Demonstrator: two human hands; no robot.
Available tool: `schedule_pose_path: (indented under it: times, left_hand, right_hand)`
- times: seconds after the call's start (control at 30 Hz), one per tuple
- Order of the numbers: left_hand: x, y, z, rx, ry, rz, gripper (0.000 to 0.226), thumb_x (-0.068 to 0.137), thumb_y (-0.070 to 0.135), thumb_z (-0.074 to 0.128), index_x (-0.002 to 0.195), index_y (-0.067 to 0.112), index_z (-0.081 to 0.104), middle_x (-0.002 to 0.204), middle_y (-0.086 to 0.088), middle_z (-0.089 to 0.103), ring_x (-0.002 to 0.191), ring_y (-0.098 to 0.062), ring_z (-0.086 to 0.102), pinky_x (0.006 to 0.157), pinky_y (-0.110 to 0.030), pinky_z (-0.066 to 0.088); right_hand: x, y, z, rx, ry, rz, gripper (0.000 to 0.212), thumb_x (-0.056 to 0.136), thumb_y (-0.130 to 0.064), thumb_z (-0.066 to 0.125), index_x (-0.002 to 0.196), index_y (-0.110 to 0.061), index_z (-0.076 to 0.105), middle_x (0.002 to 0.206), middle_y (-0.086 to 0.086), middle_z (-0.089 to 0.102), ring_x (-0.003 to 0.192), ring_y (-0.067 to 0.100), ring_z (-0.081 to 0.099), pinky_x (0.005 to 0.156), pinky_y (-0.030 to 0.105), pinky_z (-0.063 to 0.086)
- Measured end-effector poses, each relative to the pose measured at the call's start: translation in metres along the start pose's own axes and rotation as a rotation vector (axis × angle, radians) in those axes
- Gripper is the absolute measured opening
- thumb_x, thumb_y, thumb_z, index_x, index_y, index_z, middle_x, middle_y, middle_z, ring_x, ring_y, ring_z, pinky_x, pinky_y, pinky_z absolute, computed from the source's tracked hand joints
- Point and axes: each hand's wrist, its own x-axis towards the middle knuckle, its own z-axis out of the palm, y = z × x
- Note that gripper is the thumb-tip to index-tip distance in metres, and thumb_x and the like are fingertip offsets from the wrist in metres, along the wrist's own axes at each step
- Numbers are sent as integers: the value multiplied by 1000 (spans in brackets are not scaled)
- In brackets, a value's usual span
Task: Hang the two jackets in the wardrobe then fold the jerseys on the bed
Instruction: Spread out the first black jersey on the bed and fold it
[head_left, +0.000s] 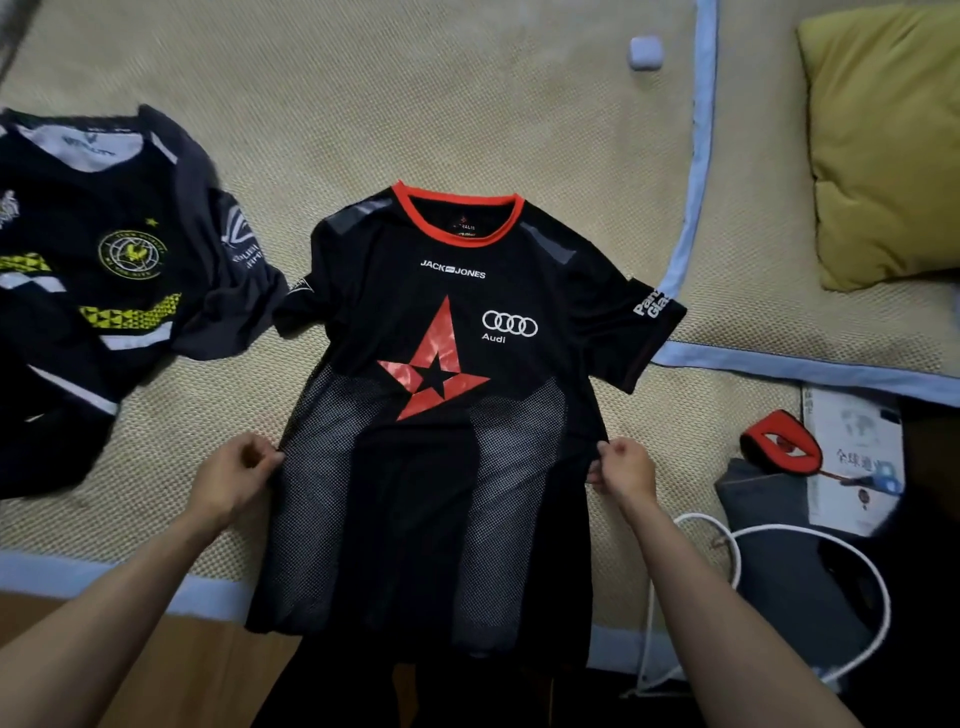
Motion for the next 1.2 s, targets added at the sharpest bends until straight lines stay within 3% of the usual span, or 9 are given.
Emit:
schedule_pose_path:
  times: [0.2,0.3,0.4,0.53,0.6,0.77,0.93,1.1,1.2]
  left_hand:
    - [27,17,-10,-152,1,-53,14,85,32,67,86,18,68,81,-1,73,83,-22,69,88,-41,55]
    - [60,54,-20,-503,65,-66,27,98,23,62,110,0,61,81,-6,67,72,-18,64,68,-22,59]
    - [90,101,-28,-914,-52,-70,34,99,28,64,125,9,52,101,-12,70,82,-19,71,69,-25,61]
    - [119,137,-29,-1070,17,-99,11,96,19,68,103,14,61,86,-7,67,64,-12,69,66,-31,61]
    - [125,152,-40,-1143,76,-83,7,95,14,68,89,15,66,78,-4,69,69,-16,68,58,-30,61]
    - [130,167,-99,-1352,116,96,16,93,5,65,102,12,75,81,3,77,64,-7,69,62,-19,56]
    - [142,145,-135,-1148,242,154,36,93,2,60,128,4,67,86,1,70,53,0,59,55,-14,48]
    - [158,108,-143,-644,296,173,31,87,26,68,117,23,75,107,-3,75,94,-14,65,102,-39,52]
    - [159,98,-142,-483,150,164,49,83,10,70,129,25,66,110,-1,72,98,-13,66,99,-32,54]
  right_hand:
    - [4,-14,24,-141,-6,-81,37,80,-43,74,98,-11,67,93,7,74,91,31,70,78,36,52]
    - [8,-15,28,-171,-62,-97,49,76,-29,85,113,-9,60,104,6,71,96,28,68,82,36,53]
    - [5,-8,19,-148,-159,-165,61,76,-22,89,124,-9,54,115,3,68,107,25,66,92,39,53]
    - [-14,-9,10,-414,-328,-289,78,81,-22,85,142,-15,38,125,-9,56,123,23,58,88,27,39]
    - [-17,-20,7,-616,-288,-208,74,82,-35,83,134,-16,34,125,-4,62,116,29,64,82,32,43]
    - [-35,-91,26,-657,90,-225,72,77,-41,85,120,-7,39,126,15,60,114,37,63,88,46,52]
    - [-65,-187,89,-385,-64,-568,38,85,-33,73,107,-21,44,108,-1,61,99,25,64,81,38,51]
    - [-81,-276,183,-245,-333,-709,29,88,-25,67,114,-19,55,102,-2,68,95,20,65,88,36,51]
    - [-82,-323,232,-311,-391,-929,42,89,-16,63,130,-16,54,127,3,63,106,23,64,98,40,50]
